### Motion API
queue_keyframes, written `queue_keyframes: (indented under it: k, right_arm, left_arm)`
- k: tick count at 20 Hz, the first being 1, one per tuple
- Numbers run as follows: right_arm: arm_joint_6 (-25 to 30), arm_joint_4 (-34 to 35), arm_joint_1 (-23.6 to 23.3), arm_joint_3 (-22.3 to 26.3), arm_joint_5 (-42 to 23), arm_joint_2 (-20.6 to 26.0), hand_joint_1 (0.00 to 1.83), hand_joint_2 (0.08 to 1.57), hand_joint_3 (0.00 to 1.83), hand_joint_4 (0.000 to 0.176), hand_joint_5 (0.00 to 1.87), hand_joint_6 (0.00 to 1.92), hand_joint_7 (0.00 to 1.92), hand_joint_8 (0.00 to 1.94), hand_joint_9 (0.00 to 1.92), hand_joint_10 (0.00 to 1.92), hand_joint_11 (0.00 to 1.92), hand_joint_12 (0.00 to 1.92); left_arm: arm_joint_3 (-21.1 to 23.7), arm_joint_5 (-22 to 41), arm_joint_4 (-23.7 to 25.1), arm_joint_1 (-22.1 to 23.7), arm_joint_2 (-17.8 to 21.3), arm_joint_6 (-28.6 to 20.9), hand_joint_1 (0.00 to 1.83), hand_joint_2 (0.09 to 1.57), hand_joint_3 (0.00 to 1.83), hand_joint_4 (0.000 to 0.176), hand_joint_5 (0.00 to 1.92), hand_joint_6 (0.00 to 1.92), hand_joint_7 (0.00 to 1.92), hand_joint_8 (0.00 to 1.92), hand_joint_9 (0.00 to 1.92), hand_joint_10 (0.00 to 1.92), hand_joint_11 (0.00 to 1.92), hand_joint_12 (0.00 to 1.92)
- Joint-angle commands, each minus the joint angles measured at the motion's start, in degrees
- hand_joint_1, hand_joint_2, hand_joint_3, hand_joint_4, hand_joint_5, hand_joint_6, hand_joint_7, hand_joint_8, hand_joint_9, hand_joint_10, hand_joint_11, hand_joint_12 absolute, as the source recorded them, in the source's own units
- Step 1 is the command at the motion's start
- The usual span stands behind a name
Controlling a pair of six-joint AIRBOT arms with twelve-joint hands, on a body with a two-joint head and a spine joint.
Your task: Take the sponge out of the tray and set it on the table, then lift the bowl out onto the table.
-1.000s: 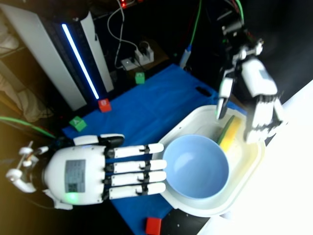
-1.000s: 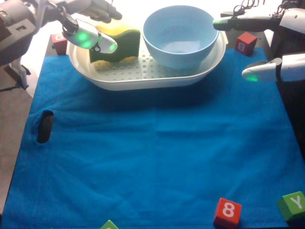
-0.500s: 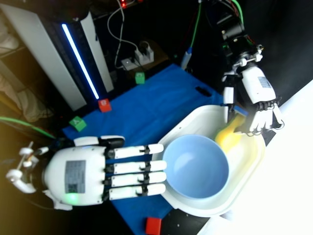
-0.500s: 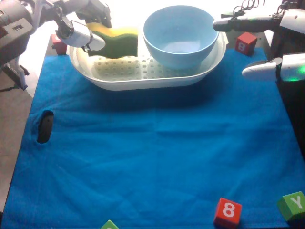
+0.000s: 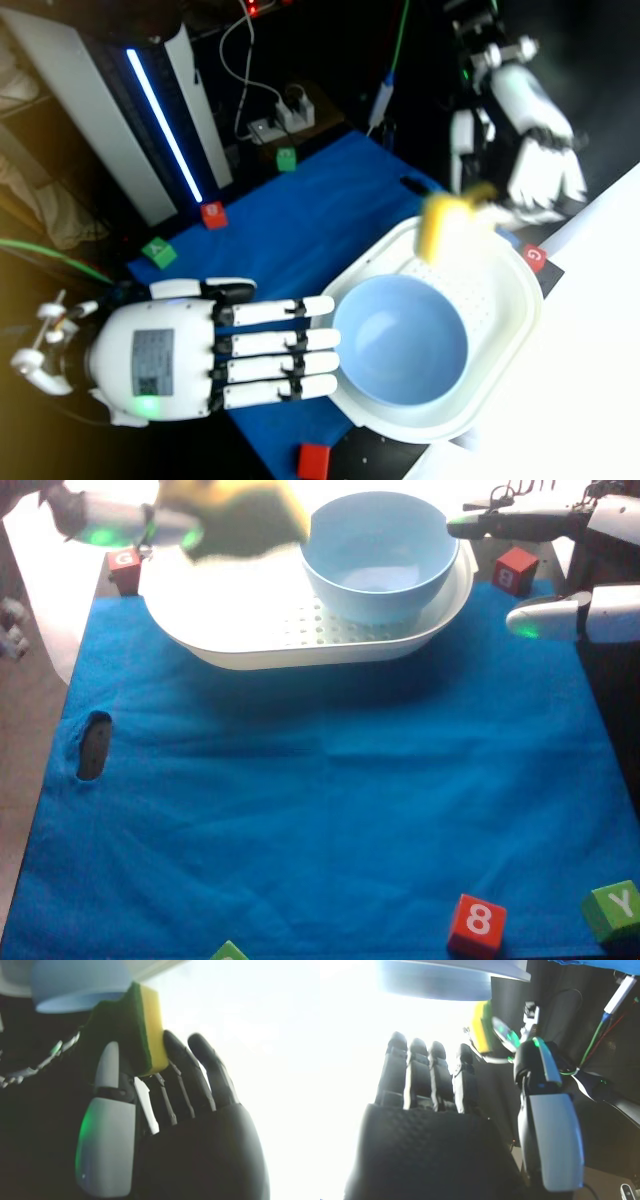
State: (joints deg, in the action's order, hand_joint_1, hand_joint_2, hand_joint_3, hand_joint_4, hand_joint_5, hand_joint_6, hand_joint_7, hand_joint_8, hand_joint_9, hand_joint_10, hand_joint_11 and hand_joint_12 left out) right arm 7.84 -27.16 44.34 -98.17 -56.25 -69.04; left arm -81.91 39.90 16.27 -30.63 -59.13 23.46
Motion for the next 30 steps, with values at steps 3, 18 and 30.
queue_keyframes:
  k: [3,18,30]
  right_arm:
    - [0.51,3.75,-0.88,0.66,-5.25,0.3,0.73,1.24,0.0,0.061,0.27,0.0,0.16,0.0,0.1,0.0,0.04,0.02]
    - [0.51,3.81,-0.88,0.61,-5.25,-0.01,0.54,1.23,0.0,0.112,0.26,0.0,0.2,0.0,0.14,0.0,0.1,0.04]
    - [0.51,3.8,-0.87,0.64,-5.25,-0.09,0.59,1.26,0.0,0.13,0.24,0.0,0.19,0.0,0.13,0.0,0.08,0.03]
  left_arm:
    - [6.35,14.84,-2.72,-4.46,5.97,-0.12,1.38,1.08,0.0,0.0,0.95,1.05,1.11,0.79,0.94,1.04,0.56,1.2]
    - [12.52,8.56,5.92,-15.44,7.47,-6.93,1.26,1.05,0.0,0.0,1.19,0.55,1.08,0.95,0.89,0.97,0.67,1.43]
    - [10.98,5.78,7.74,-15.46,5.61,-8.2,0.73,0.88,0.0,0.005,0.59,0.0,0.6,0.69,0.32,1.42,0.03,1.86]
